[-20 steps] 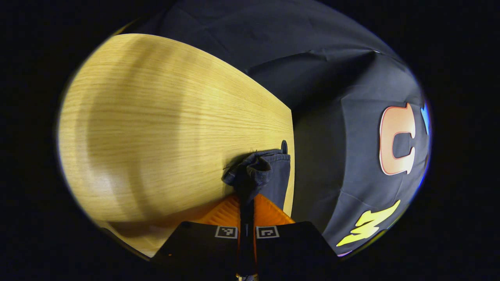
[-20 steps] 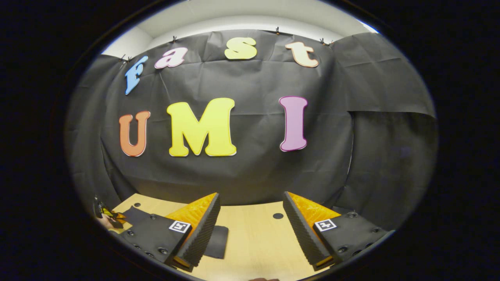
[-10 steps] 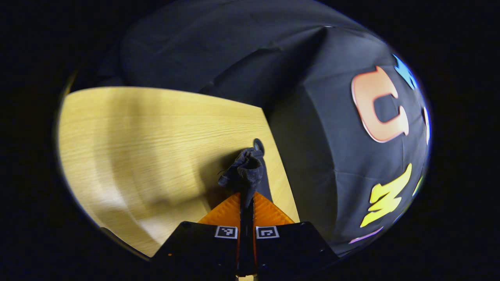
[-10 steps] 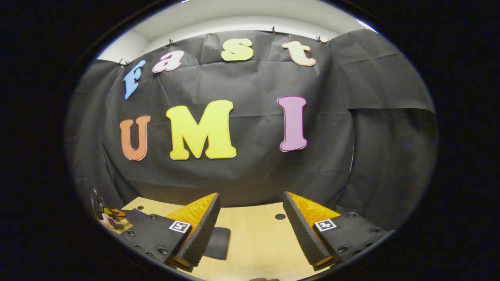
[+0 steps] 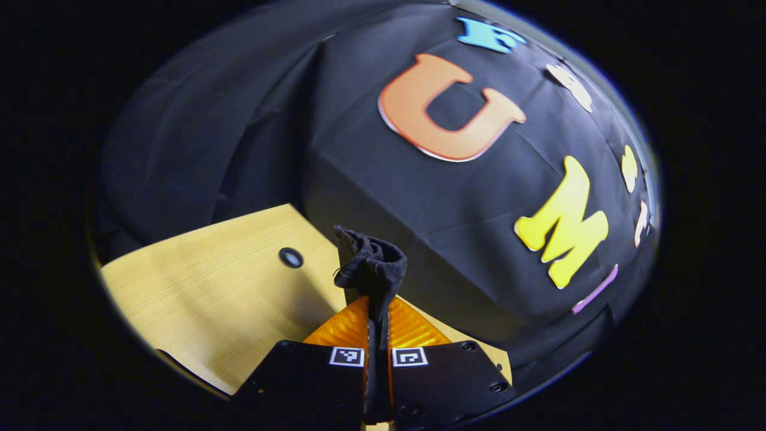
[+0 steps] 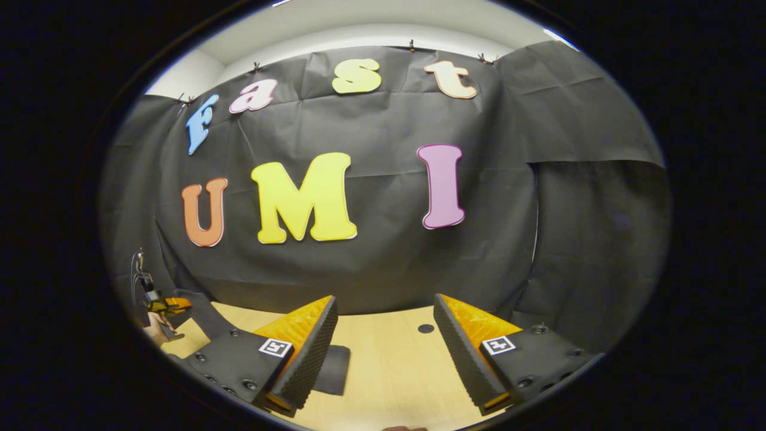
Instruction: Grasp the waist and the cuffs of the jeans and fold them to make the two legs overlap; first hold the waist and fold one-third of the jeans toward the cuffs, then hold the cuffs and fold the remaining one-third in the same direction to finish folding.
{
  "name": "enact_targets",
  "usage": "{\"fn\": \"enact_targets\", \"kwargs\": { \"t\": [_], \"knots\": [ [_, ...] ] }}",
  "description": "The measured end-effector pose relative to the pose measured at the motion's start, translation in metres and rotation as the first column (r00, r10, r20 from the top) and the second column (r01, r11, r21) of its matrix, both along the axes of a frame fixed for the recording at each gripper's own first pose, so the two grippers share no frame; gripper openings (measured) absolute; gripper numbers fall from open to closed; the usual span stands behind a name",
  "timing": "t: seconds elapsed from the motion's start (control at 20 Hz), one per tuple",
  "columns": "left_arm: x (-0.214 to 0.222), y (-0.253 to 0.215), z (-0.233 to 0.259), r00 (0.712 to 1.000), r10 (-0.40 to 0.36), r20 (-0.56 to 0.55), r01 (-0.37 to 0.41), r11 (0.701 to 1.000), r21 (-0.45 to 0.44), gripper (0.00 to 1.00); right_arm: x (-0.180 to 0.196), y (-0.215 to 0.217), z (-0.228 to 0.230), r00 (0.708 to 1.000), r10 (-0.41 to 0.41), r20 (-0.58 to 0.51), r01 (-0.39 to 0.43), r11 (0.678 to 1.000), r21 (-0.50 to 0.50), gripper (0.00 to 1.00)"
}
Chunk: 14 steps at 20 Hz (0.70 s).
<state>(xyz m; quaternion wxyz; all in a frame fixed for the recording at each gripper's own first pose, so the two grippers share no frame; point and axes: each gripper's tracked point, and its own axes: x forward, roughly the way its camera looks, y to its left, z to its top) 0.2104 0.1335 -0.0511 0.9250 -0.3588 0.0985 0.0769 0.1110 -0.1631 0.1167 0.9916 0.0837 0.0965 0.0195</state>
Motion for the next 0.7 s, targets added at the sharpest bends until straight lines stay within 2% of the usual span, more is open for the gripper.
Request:
{"fn": "enact_targets", "kwargs": {
  "t": [0.2, 0.35, 0.7],
  "knots": [
    [0.013, -0.062, 0.033, 0.994, -0.103, 0.034, 0.096, 0.982, 0.165, 0.04, -0.003, -0.007, -0.003, 1.000, -0.020, -0.007, 0.020, 1.000, 0.007, 0.94],
    [0.024, -0.116, 0.051, 0.978, -0.204, 0.054, 0.179, 0.938, 0.298, 0.03, -0.009, -0.019, -0.008, 0.999, -0.039, -0.014, 0.039, 0.999, 0.010, 0.94],
    [0.041, -0.229, 0.034, 0.920, -0.391, 0.015, 0.351, 0.842, 0.409, 0.03, -0.019, -0.046, -0.019, 0.995, -0.095, -0.030, 0.095, 0.995, 0.022, 0.94]
  ]
}}
